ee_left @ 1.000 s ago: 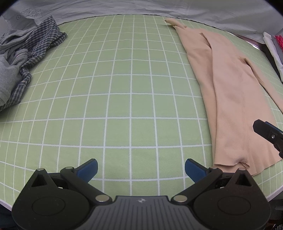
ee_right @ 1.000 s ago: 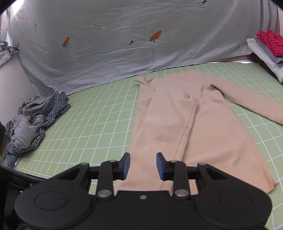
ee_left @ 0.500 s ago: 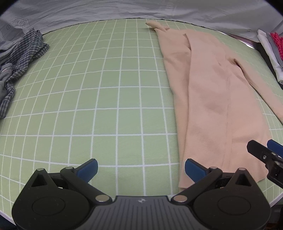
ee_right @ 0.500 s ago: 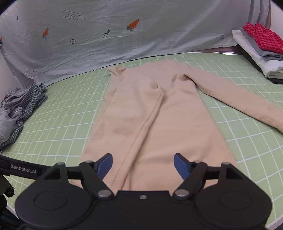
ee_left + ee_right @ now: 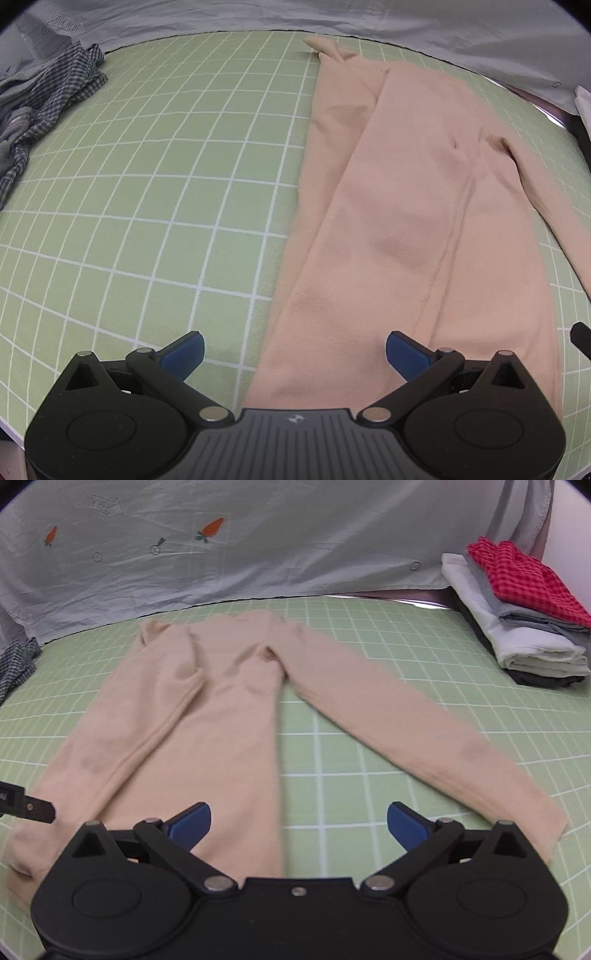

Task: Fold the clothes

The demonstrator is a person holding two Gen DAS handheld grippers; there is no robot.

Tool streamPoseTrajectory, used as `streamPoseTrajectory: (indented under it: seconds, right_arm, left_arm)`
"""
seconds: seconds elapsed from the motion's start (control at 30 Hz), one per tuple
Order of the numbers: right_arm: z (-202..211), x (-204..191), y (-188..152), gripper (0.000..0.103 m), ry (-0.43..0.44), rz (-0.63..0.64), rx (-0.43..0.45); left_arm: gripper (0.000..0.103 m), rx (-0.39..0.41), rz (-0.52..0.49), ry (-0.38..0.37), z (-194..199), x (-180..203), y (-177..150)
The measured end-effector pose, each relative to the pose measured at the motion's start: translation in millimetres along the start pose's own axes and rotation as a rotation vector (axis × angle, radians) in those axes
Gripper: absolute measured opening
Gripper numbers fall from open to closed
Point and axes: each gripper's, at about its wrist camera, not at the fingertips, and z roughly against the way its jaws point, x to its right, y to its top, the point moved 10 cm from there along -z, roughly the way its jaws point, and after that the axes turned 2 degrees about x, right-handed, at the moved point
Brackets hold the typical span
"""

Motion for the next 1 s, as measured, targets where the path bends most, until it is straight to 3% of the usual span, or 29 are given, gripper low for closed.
streamPoseTrajectory:
  seconds: [0.27, 0.47, 1.0]
  right_arm:
    - [-24.5, 119.4, 4.4, 0.103, -0.147, -0.143, -0.016]
    - [-38.2, 170.3, 2.5, 0.103, -0.21, -0.19, -0.035]
    - [-48.0, 176.6, -9.3, 0.101, -0.179, -0.201, -0.06]
  left_arm:
    - [0.103, -0.022, 0.078, 0.072, -0.5, 11.5, -13.7]
    - [0.103, -0.047, 0.113, 0.094, -7.2, 14.1, -14.6]
    - [0.103, -0.042, 0.118, 0.077, -12.3, 18.5, -22.0]
